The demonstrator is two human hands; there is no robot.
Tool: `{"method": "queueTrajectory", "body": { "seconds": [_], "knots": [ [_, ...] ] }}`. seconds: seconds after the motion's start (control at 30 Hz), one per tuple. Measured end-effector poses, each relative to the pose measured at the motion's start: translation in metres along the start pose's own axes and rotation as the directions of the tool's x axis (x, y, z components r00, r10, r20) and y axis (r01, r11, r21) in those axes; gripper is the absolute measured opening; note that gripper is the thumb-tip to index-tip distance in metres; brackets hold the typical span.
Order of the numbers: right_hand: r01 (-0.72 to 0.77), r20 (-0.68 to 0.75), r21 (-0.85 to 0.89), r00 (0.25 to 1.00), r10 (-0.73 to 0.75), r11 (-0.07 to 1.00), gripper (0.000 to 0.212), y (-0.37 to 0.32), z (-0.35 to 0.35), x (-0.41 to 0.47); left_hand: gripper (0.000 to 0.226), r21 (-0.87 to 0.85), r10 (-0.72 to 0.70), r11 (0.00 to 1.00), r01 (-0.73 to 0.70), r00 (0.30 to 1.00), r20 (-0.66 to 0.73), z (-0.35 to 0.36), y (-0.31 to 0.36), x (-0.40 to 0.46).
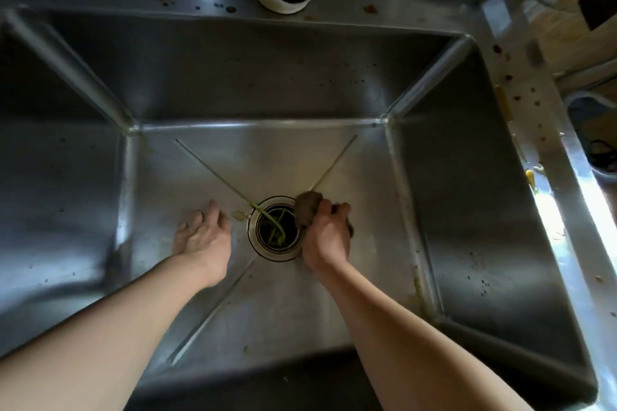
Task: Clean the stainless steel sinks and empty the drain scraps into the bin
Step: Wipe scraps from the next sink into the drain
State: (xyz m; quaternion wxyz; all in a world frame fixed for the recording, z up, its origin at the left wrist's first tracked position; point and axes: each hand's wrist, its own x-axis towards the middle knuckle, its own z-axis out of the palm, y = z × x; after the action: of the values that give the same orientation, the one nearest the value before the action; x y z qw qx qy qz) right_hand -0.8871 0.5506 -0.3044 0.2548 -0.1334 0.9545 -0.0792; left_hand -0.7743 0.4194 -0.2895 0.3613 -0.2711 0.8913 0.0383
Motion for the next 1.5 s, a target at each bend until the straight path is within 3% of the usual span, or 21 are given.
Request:
{"method": "queueTrajectory", "body": {
  "seconds": [0.17, 0.3, 0.47, 0.63, 0.87, 1.0, 1.17, 1.23, 1.33, 1.5],
  "knots": [
    [0.048, 0.065, 0.148, 0.996, -0.058, 0.988, 0.037, -0.014, -0.007, -0.009, 0.083, -0.038, -0.004, 0.999, 0.005, 1.0, 0.025, 0.0, -0.008, -0.002],
    [0.056, -0.091, 0.248, 0.995, -0.034, 0.967, 0.033, 0.01, -0.045, 0.001, 0.078, -0.108, -0.004, 0.994, 0.004, 1.0, 0.004, -0.005, -0.015, -0.002],
    [-0.135, -0.168, -0.032, 0.978, 0.127, 0.99, 0.049, 0.065, -0.078, 0.054, 0.073, -0.111, -0.033, 0.993, 0.026, 0.998, -0.062, -0.008, -0.015, 0.007],
    [-0.04, -0.059, -0.245, 0.998, 0.026, 0.969, 0.06, 0.067, -0.047, 0.077, 0.069, -0.105, -0.052, 0.994, 0.044, 0.995, -0.082, -0.004, -0.008, 0.014],
    [0.225, 0.023, 0.032, 0.974, -0.226, 0.974, 0.046, 0.008, -0.006, 0.027, 0.077, -0.171, -0.043, 0.985, 0.03, 0.996, -0.078, -0.002, -0.009, 0.011],
    [0.289, 0.067, 0.142, 0.951, -0.3, 0.947, 0.048, -0.008, -0.02, 0.012, 0.077, -0.212, -0.008, 0.977, -0.005, 0.998, -0.062, -0.002, -0.018, 0.006],
    [0.519, -0.003, 0.074, 0.854, -0.52, 0.852, 0.05, -0.061, -0.038, 0.025, 0.06, -0.258, -0.107, 0.963, 0.081, 0.99, -0.088, 0.005, -0.036, -0.001],
    [0.619, 0.056, -0.008, 0.785, -0.617, 0.786, 0.048, -0.092, -0.027, 0.043, 0.047, -0.329, -0.163, 0.934, 0.139, 0.985, -0.047, 0.01, -0.043, -0.003],
    [0.712, 0.194, -0.172, 0.702, -0.686, 0.68, 0.043, -0.12, -0.004, 0.062, 0.053, -0.284, -0.081, 0.957, 0.064, 0.996, -0.048, 0.016, -0.046, -0.003],
    [0.851, 0.356, -0.15, 0.521, -0.776, 0.503, 0.046, -0.109, 0.004, 0.053, 0.055, -0.319, -0.088, 0.946, 0.055, 0.992, -0.091, 0.022, -0.054, -0.001]
  ]
}}
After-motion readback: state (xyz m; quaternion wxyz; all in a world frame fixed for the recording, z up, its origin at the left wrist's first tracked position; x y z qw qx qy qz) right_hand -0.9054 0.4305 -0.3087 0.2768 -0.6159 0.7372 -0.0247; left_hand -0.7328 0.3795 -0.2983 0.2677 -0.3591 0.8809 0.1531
